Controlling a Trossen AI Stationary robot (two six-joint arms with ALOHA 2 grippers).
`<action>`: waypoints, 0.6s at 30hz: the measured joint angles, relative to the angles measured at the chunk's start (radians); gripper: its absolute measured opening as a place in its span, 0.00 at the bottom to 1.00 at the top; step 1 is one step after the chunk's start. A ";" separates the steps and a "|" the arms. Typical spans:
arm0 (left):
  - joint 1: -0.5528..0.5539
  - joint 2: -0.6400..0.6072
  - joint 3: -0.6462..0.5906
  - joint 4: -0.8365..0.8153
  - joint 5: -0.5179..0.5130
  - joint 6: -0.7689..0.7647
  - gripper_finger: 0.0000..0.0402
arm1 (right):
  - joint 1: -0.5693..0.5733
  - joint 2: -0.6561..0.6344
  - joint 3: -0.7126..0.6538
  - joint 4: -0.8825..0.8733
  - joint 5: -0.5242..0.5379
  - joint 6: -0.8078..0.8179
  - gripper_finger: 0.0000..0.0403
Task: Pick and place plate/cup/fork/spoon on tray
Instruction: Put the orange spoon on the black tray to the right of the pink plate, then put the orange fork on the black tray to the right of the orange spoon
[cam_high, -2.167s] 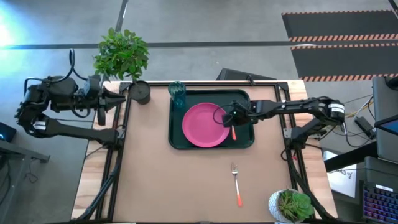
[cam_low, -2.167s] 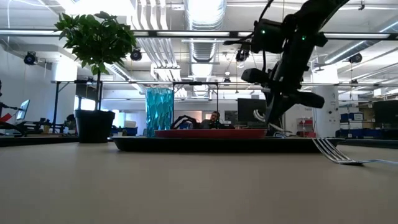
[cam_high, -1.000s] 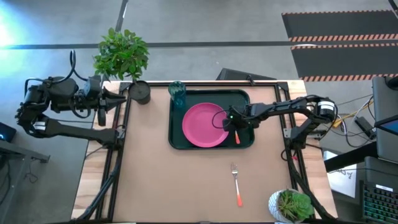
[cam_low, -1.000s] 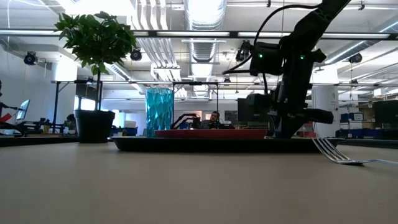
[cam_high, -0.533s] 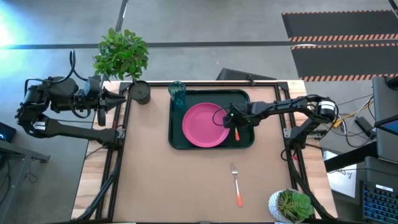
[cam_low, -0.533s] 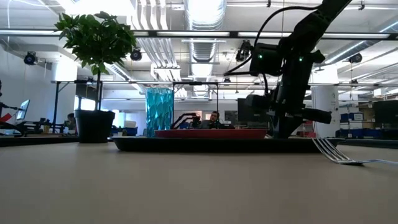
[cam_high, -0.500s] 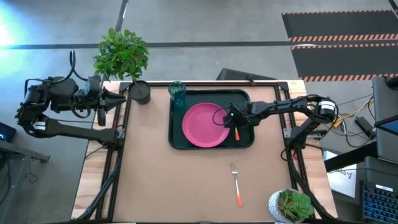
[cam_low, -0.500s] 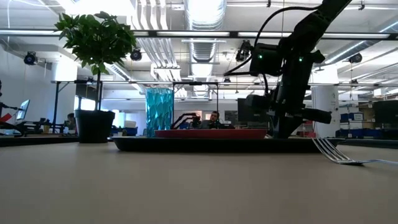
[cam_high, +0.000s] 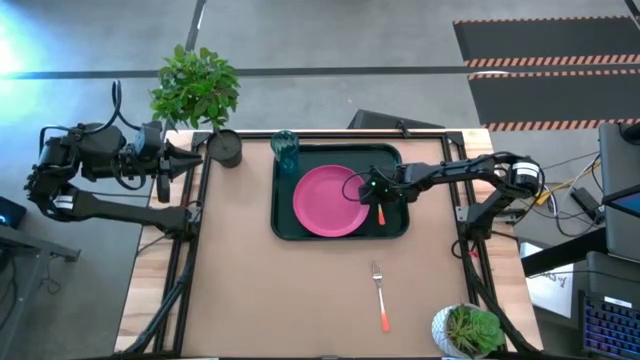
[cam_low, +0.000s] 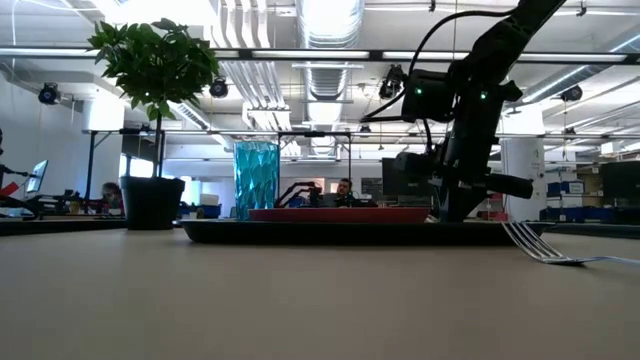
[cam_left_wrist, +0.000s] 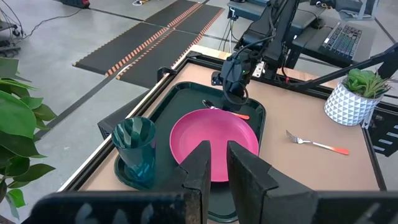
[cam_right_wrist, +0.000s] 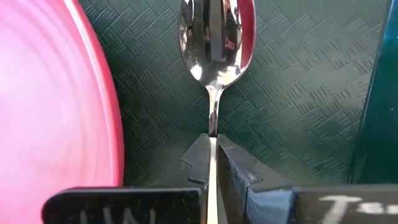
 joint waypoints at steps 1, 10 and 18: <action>0.000 0.000 0.000 0.000 0.000 0.000 0.08 | 0.000 0.000 0.000 0.000 0.000 0.000 0.02; 0.000 0.000 0.000 0.000 0.000 -0.001 0.08 | 0.000 0.000 0.000 0.000 0.001 -0.005 0.07; 0.000 0.002 0.000 0.000 0.000 -0.001 0.08 | 0.000 -0.002 0.000 0.005 0.024 -0.009 0.08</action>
